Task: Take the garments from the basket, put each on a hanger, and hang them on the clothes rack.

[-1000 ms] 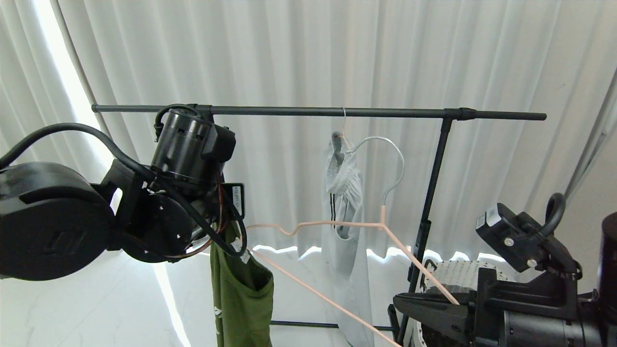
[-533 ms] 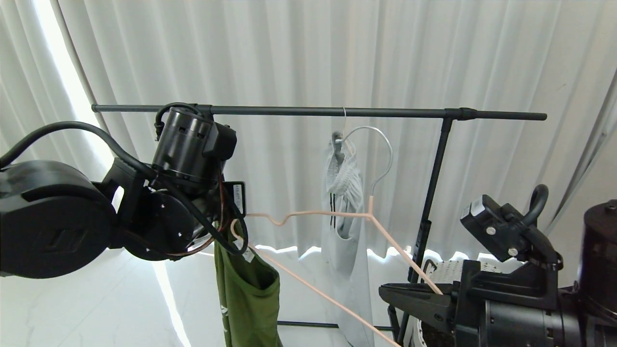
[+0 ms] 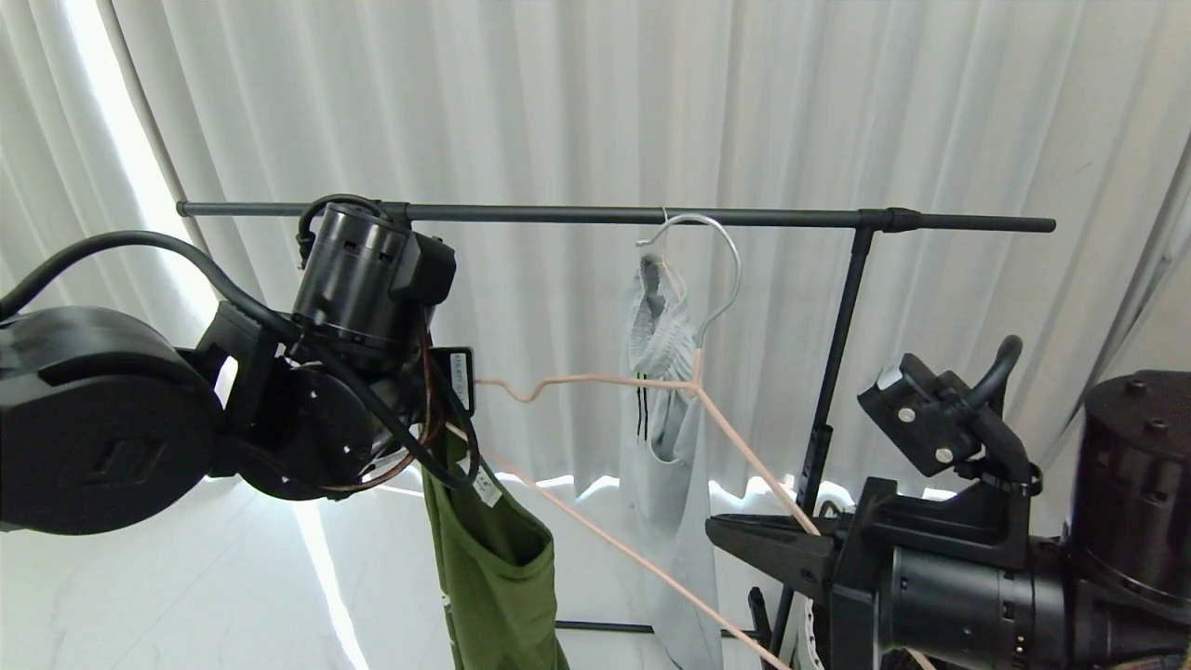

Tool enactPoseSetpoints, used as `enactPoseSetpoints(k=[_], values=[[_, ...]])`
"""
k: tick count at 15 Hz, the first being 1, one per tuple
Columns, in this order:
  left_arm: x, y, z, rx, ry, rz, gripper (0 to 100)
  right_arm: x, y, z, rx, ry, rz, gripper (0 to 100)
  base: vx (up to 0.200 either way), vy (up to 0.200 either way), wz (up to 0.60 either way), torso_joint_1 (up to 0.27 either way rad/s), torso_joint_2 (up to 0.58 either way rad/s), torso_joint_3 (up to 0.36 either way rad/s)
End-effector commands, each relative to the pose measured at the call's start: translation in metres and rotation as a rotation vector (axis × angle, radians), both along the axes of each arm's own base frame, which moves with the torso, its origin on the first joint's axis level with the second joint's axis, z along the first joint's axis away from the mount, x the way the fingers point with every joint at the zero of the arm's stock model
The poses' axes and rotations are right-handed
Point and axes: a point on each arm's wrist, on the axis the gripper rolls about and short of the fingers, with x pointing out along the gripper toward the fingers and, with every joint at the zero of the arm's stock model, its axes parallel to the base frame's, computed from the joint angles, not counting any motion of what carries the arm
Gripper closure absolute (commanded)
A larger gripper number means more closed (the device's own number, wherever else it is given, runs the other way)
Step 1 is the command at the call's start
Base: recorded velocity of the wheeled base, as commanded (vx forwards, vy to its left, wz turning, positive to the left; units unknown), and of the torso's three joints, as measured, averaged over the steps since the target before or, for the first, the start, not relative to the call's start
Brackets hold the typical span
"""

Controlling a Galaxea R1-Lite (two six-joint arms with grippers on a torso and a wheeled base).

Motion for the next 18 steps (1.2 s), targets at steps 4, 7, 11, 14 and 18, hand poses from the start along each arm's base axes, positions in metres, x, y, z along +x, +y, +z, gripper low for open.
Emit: enactPoseSetpoints(k=[4,7,11,14,18], values=[[-0.001,0.000,0.002,-0.005,-0.007,0.002,100,0.017,0.026,-0.020,-0.017,-0.014,-0.073,100,0.000,0.000,0.00,0.000,0.00,0.000],[-0.003,-0.004,0.006,-0.014,-0.019,-0.015,100,0.024,0.039,-0.020,-0.013,-0.019,-0.087,100,0.000,0.000,0.00,0.000,0.00,0.000],[-0.017,-0.020,0.022,-0.065,-0.067,-0.085,100,0.032,0.061,-0.026,-0.009,-0.026,-0.087,100,0.000,0.000,0.00,0.000,0.00,0.000],[-0.029,-0.021,0.036,-0.111,-0.107,-0.109,100,0.037,0.076,-0.032,-0.011,-0.037,-0.111,100,0.000,0.000,0.00,0.000,0.00,0.000],[-0.053,-0.026,0.051,-0.164,-0.147,-0.177,100,0.034,0.086,-0.037,-0.013,-0.039,-0.095,100,0.000,0.000,0.00,0.000,0.00,0.000]])
